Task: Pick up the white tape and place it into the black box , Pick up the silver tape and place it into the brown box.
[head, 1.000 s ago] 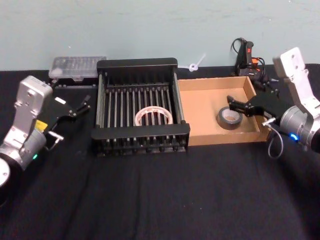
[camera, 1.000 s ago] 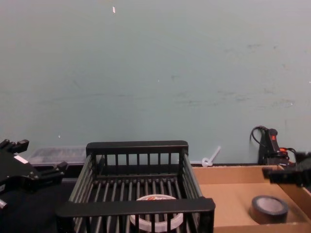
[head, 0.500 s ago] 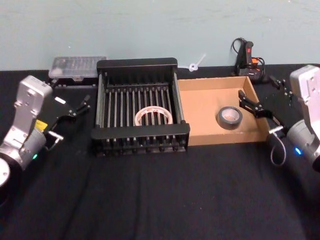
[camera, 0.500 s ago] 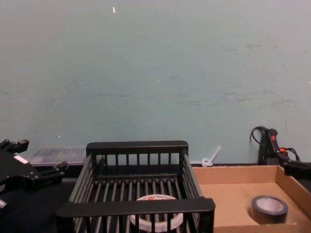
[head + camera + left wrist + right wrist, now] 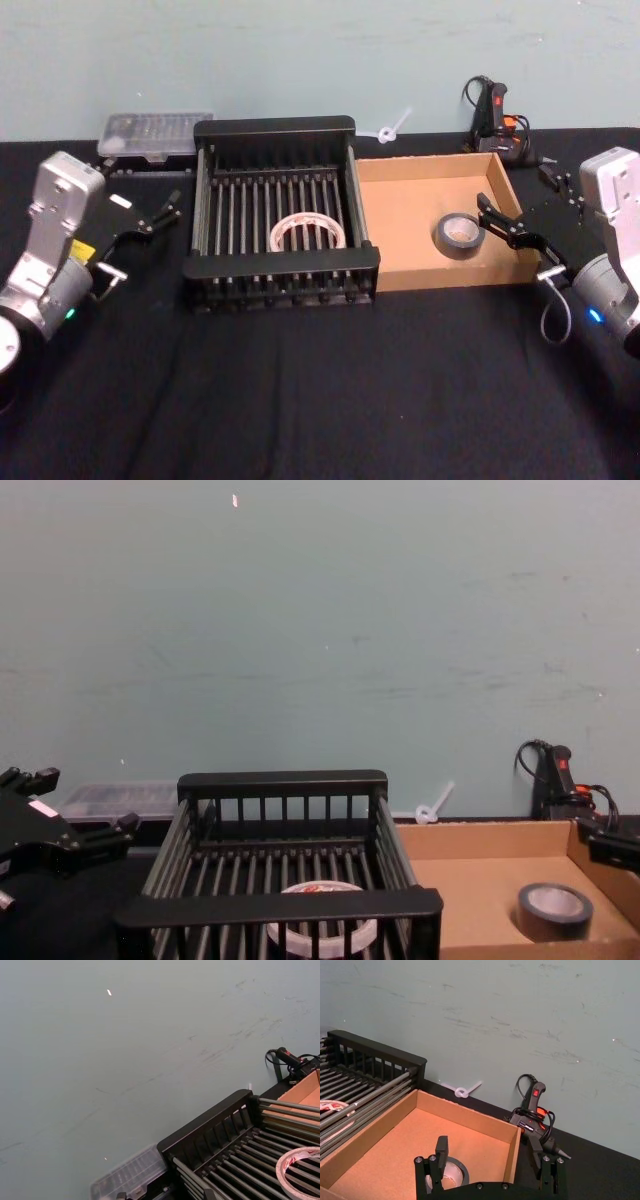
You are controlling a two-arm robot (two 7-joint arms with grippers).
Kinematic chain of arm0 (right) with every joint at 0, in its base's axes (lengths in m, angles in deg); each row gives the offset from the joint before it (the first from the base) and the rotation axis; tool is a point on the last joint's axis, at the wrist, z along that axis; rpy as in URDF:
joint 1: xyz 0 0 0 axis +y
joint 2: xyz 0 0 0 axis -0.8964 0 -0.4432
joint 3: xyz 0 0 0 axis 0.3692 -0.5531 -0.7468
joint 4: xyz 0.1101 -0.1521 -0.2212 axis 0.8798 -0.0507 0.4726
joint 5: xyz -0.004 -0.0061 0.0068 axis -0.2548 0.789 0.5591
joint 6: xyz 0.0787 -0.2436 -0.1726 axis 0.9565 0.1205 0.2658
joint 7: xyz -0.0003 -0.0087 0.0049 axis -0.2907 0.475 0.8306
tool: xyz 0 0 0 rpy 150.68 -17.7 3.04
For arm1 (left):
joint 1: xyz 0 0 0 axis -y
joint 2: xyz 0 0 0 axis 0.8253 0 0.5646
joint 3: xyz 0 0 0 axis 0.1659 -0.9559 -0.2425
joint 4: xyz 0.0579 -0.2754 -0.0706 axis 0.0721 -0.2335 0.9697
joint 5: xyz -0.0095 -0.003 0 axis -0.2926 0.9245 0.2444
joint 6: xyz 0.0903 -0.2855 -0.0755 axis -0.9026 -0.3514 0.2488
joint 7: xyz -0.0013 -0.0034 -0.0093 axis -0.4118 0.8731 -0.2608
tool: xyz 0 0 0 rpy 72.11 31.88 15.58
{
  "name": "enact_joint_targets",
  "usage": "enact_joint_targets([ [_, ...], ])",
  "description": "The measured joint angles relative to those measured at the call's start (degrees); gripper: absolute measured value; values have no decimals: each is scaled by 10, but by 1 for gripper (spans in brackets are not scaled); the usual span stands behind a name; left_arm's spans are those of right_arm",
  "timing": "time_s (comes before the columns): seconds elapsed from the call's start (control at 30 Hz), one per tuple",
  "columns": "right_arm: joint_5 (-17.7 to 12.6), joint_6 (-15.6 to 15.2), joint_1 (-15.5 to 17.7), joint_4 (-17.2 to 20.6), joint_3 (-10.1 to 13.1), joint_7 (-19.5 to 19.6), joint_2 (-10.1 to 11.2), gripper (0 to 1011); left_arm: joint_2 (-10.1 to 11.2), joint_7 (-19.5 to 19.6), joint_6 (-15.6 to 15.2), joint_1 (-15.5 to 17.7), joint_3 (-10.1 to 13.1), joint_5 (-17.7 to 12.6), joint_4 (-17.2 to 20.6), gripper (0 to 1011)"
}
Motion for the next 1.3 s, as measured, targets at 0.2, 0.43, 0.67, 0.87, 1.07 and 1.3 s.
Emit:
enact_joint_targets([
  [0.2,0,1,0,0,0,0,0,1002,0,0,0,0,0,0,0,1001],
  [0.43,0,2,-1,0,-1,1,1,1002,0,0,0,0,0,0,0,1001],
  [0.67,0,2,-1,0,-1,1,1,1002,0,0,0,0,0,0,0,1001],
  [0.87,0,3,-1,-1,-1,1,1,1002,0,0,0,0,0,0,0,1001],
  [1.07,0,3,-1,-1,-1,1,1,1003,0,0,0,0,0,0,0,1001],
  [1.3,0,3,-1,-1,-1,1,1,1002,0,0,0,0,0,0,0,1001],
])
